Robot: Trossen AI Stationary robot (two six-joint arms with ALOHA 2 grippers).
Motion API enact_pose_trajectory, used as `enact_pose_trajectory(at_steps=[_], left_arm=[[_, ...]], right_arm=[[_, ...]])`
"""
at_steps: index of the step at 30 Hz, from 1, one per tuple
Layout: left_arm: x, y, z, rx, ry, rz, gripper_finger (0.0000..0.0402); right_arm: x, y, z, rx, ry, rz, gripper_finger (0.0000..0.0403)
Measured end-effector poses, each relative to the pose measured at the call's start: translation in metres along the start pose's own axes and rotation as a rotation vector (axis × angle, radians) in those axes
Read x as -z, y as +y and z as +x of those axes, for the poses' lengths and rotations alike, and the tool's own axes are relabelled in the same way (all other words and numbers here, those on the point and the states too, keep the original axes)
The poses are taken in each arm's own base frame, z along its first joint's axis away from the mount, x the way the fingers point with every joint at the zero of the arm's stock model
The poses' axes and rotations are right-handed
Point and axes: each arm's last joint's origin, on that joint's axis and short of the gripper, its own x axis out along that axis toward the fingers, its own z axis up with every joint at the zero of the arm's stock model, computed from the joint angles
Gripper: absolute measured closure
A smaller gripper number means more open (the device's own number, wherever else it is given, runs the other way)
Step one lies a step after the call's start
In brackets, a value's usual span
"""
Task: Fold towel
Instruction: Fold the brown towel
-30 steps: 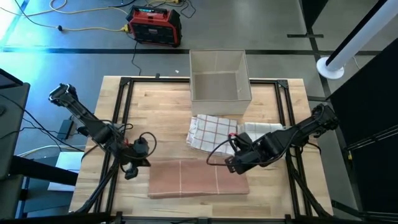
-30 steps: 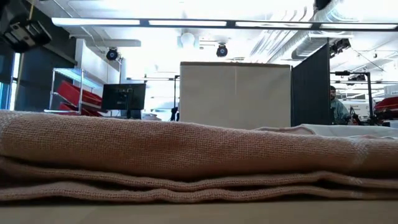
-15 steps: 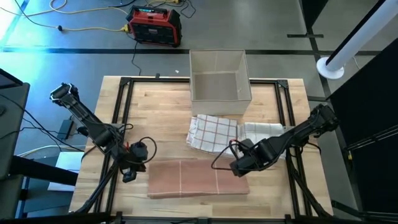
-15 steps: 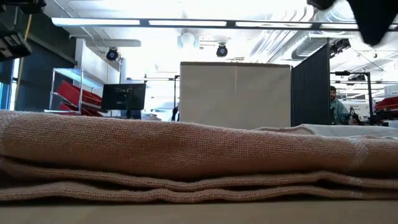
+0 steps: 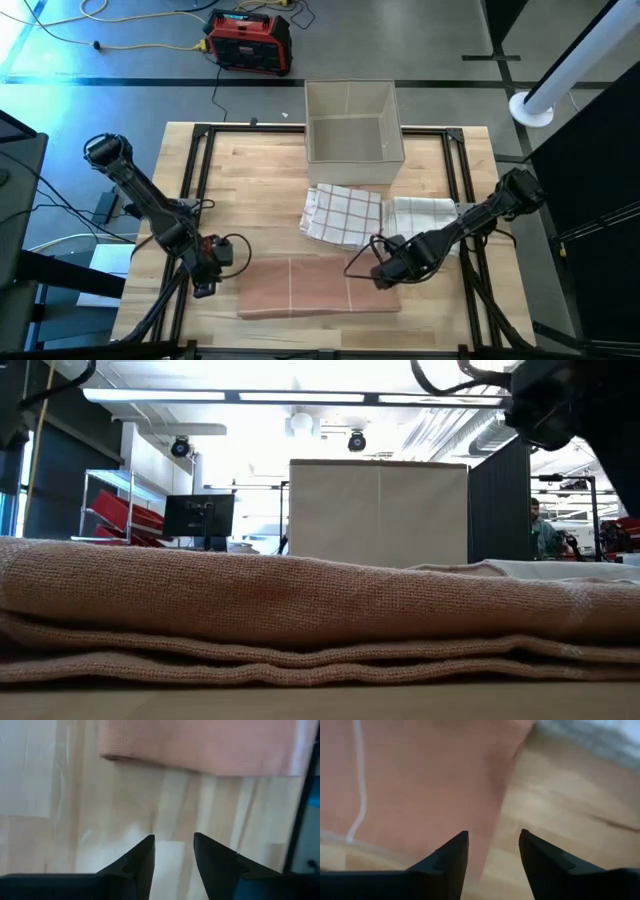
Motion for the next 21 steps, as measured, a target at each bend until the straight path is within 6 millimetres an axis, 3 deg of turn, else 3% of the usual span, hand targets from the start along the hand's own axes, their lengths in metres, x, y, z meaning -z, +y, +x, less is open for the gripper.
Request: enact_pose_trajectory(at_steps=[9,14,21], left_arm=[[-0.002,-0.003,0.022,-0.071,0.056,-0.033,0.026],[-0.002,-0.005,0.038,-0.098,0.087,0.009,0.0255],[-0.002,-0.005,0.046,-0.144,0.092,0.031,0.0255]], right_arm=[[-0.003,-0.002,0.002,0.015,-0.032,0.066,0.0239],[-0.006,-0.002,0.001,-0.011,-0.14,0.087,0.0239],[-0.006,0.003,0.021,0.061,-0.152,0.094,0.0239]])
